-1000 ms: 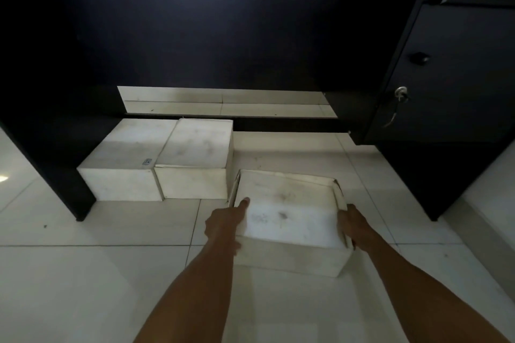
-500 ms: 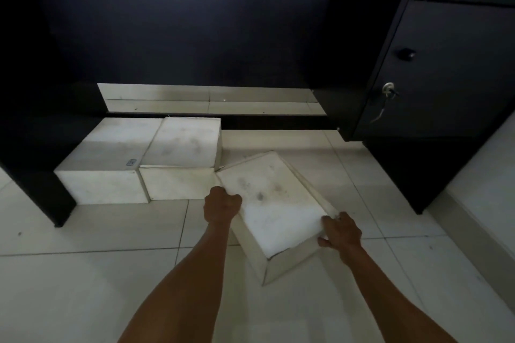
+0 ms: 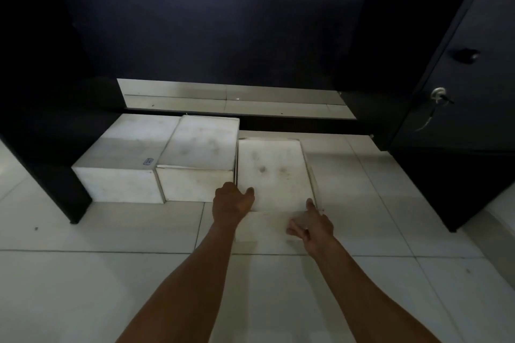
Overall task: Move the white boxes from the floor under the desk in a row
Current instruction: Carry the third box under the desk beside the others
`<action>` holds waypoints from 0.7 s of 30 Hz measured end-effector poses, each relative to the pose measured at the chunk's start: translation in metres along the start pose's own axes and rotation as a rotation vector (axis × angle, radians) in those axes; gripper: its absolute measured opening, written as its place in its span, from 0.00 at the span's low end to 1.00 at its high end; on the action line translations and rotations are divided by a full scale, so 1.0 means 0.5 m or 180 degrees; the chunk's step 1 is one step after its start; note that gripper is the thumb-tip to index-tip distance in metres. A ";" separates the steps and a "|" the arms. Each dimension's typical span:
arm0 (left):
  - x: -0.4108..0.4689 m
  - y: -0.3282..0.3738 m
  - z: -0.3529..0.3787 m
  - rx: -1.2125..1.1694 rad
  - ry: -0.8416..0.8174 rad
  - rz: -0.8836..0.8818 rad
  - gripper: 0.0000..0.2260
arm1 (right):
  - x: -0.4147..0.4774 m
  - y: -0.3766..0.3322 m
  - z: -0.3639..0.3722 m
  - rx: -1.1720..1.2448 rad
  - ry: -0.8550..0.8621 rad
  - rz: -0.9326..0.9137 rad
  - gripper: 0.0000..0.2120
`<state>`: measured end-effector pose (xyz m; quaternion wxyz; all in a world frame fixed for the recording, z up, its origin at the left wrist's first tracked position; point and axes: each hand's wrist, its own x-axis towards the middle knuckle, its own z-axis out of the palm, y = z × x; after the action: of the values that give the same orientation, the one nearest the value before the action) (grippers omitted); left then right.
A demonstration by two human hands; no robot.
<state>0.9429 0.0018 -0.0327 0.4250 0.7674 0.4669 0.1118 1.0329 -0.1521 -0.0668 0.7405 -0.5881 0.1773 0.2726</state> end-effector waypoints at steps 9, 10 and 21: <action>0.043 -0.013 0.011 -0.0712 -0.0056 -0.0351 0.24 | 0.085 -0.042 0.114 0.0059 -0.0110 -0.0096 0.27; 0.046 -0.008 0.015 -0.0628 -0.0111 -0.0281 0.22 | 0.093 -0.048 0.119 0.0046 -0.0145 -0.0102 0.27; 0.054 -0.018 0.013 -0.0382 -0.0538 0.0047 0.32 | 0.141 -0.072 0.122 -0.0092 -0.0415 -0.0065 0.26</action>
<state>0.9556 0.0221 -0.0494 0.5072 0.7507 0.4161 0.0776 1.1069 -0.0848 -0.0653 0.7447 -0.5815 0.1186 0.3053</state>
